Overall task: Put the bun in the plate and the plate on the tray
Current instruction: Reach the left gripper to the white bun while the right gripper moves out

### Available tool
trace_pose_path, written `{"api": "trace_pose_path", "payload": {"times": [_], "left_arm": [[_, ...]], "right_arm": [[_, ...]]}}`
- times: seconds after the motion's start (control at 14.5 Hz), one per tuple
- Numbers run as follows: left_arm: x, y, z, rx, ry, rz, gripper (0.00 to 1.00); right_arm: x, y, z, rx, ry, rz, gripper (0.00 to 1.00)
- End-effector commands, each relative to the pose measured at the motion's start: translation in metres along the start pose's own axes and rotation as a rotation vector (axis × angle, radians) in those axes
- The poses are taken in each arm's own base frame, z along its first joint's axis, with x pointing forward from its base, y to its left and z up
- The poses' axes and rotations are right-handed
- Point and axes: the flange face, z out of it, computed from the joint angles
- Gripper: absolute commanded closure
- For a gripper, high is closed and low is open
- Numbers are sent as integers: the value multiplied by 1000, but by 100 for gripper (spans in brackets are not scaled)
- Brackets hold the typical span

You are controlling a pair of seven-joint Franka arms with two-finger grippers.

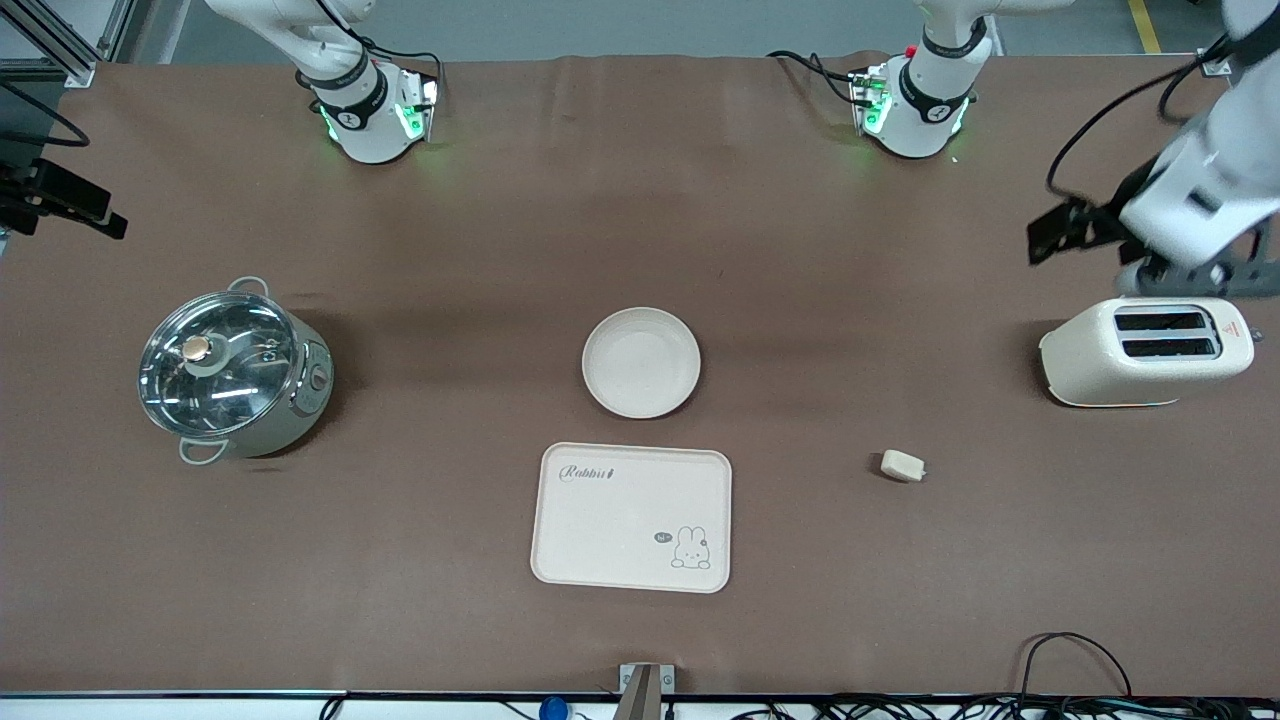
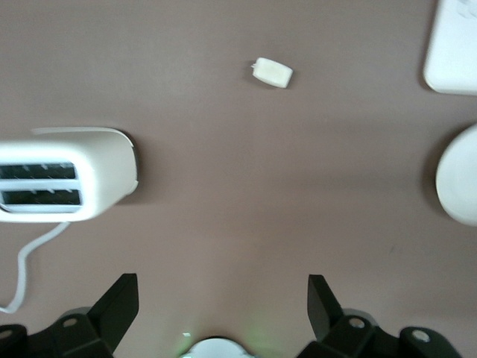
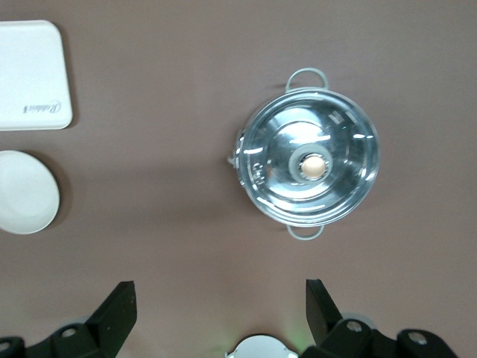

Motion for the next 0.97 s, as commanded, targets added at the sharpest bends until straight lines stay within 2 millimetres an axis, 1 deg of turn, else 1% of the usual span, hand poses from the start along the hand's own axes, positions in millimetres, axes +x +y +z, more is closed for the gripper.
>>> {"api": "trace_pose_path", "payload": {"times": [0.0, 0.07, 0.21, 0.28, 0.34, 0.41, 0.48, 0.55, 0.62, 0.69, 0.76, 0.9], "left_arm": [[50, 21, 64, -17, -7, -160, 0], [67, 18, 97, -27, -1, -199, 0], [97, 4, 164, -53, 37, -285, 0], [109, 6, 193, -67, 53, -359, 0], [119, 9, 217, -79, 63, -452, 0], [126, 11, 235, -86, 58, -521, 0], [132, 14, 253, -93, 56, -578, 0], [137, 15, 269, -106, 55, -636, 0], [139, 14, 283, -117, 51, -693, 0], [139, 13, 294, -122, 54, -728, 0], [142, 14, 307, -138, 71, -758, 0], [147, 17, 328, -155, 83, -811, 0]], "right_arm": [[-1, -12, 17, 39, -33, -1, 0], [5, -13, 24, 59, -19, 13, 0], [12, -12, 54, 101, -46, 50, 0], [16, -11, 70, 128, -53, 61, 0], [17, -11, 86, 138, -50, 79, 0], [17, -12, 97, 139, -45, 90, 0], [17, -19, 112, 138, -54, 84, 0], [18, -32, 127, 135, -59, 65, 0], [18, -50, 145, 130, -59, 38, 0], [17, -67, 167, 126, -56, 20, 0], [17, -80, 186, 153, -44, 50, 0], [19, -82, 226, 269, -24, 132, 0]]}}
